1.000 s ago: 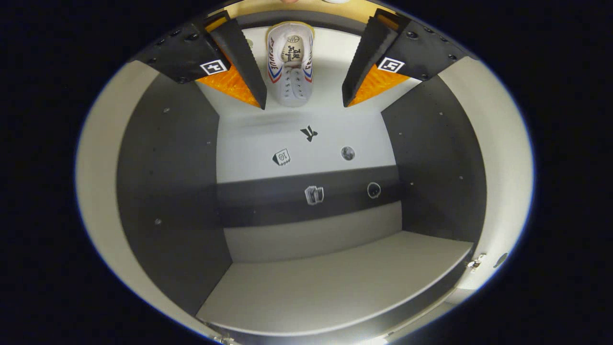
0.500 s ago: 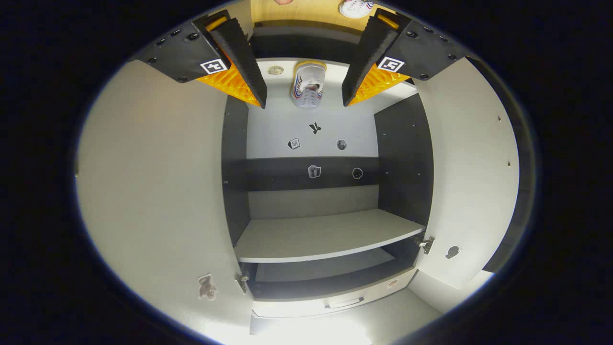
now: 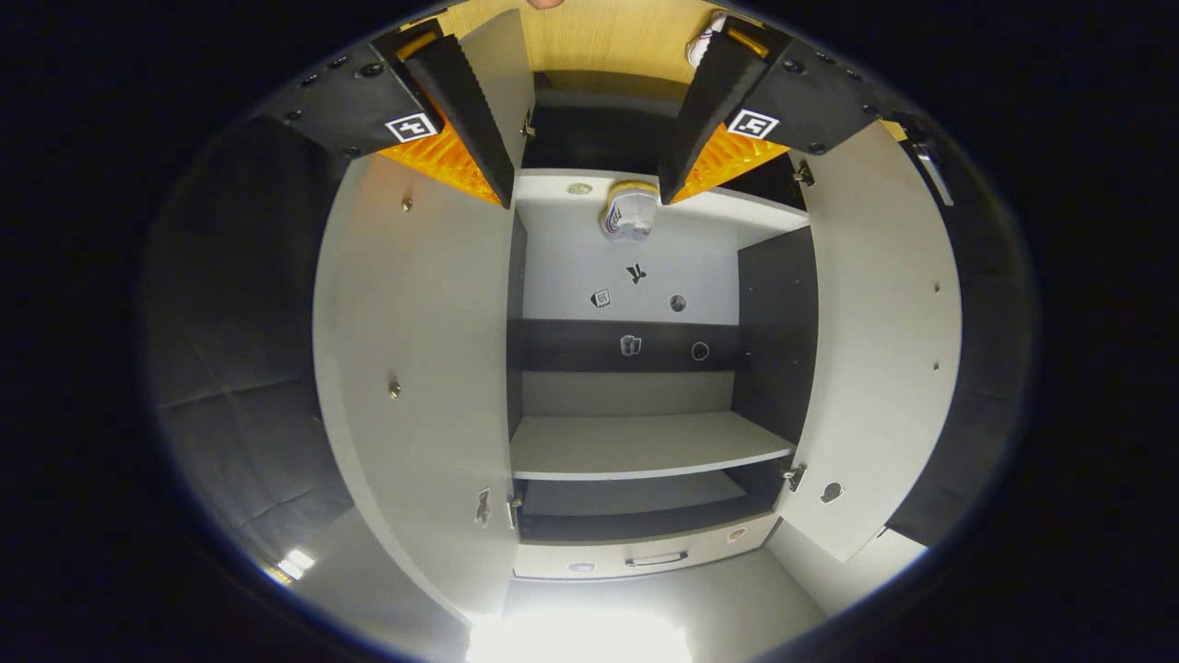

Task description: Grab one shoe with the right hand and put it into the shoe cabinet, grab the other shoe with the left hand and put it into the shoe cabinet; then close the right door with the right hand and the left door with the left hand.

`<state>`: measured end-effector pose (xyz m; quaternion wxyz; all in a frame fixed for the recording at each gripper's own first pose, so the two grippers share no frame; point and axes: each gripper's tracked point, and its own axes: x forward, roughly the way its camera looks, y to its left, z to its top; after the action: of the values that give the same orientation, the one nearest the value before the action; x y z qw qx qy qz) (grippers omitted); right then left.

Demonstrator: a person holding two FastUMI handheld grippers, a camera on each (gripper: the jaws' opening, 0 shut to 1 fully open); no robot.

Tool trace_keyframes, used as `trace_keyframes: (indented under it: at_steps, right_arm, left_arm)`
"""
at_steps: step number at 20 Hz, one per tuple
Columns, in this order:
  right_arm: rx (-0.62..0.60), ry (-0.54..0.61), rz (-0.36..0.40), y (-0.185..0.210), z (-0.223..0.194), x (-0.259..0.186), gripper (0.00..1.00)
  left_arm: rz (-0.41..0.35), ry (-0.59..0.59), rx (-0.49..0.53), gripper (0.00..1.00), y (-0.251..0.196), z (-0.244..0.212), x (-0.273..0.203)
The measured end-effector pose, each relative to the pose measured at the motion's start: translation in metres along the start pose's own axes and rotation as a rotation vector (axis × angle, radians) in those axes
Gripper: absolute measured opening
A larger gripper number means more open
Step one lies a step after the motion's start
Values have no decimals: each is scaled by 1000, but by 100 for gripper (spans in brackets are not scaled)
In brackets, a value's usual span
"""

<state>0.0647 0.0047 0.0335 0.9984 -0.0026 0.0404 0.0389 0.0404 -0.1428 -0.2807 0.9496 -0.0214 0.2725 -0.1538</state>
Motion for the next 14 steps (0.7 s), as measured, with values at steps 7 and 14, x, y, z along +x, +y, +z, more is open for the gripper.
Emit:
trace_keyframes:
  at_steps: [7,14]
  right_arm:
    - [-18,48,-13,-6,-26,-35,94]
    - [-19,89,-19,-14,-39,-44,99]
  left_arm:
    - [-52,206,-10,92,-11,-68,35]
    - [-54,332,-16,93,-12,-78,40]
